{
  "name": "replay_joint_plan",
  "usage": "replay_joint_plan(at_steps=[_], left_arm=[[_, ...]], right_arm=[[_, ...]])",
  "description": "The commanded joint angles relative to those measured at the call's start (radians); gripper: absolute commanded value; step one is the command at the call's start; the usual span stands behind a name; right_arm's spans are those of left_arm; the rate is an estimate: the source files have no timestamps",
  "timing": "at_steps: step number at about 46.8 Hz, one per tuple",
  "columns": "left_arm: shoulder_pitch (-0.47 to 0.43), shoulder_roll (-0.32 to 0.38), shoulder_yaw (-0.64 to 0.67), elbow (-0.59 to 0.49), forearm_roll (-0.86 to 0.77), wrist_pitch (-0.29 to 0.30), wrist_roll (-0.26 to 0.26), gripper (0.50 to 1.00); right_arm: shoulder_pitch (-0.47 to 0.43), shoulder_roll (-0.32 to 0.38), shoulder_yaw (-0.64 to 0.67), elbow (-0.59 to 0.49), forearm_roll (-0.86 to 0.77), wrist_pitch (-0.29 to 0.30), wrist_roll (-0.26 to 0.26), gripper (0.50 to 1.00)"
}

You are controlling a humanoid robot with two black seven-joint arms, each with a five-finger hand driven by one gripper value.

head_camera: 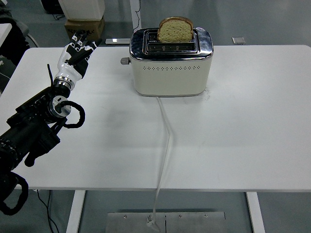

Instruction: Press down toaster

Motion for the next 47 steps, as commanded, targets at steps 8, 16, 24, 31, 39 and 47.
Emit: replay_joint_plan(at_steps=[8,16,24,31,39,47], left_arm=[[0.008,-0.004,-0.004,0.000,-0.014,-0.001,0.000,1.000],[0.006,0.007,-0.004,0.000,-0.010,0.001,-0.006,1.000],[0.016,0.023,-0.003,0.000,0.003,-0.006,-0.011,1.000],[0.011,0.032,-0.001,-0.003,-0.011,-0.010,-0.008,1.000],[0.019,0.033,0.000,-0.008,-0.005,-0.015,-0.008,1.000],[0.020,0.073,0.013,-0.009,0.082,-0.019,-0.001,1.000]], right_arm=[[0.000,0.000,0.000,0.000,0.000,0.000,0.000,1.000],[0.000,0.000,0.000,0.000,0.000,0.000,0.000,1.000],[0.000,0.000,0.000,0.000,0.000,0.000,0.000,1.000],[0.000,0.000,0.000,0.000,0.000,0.000,0.000,1.000],[0.000,0.000,0.000,0.000,0.000,0.000,0.000,1.000],[0.000,0.000,0.000,0.000,0.000,0.000,0.000,1.000]])
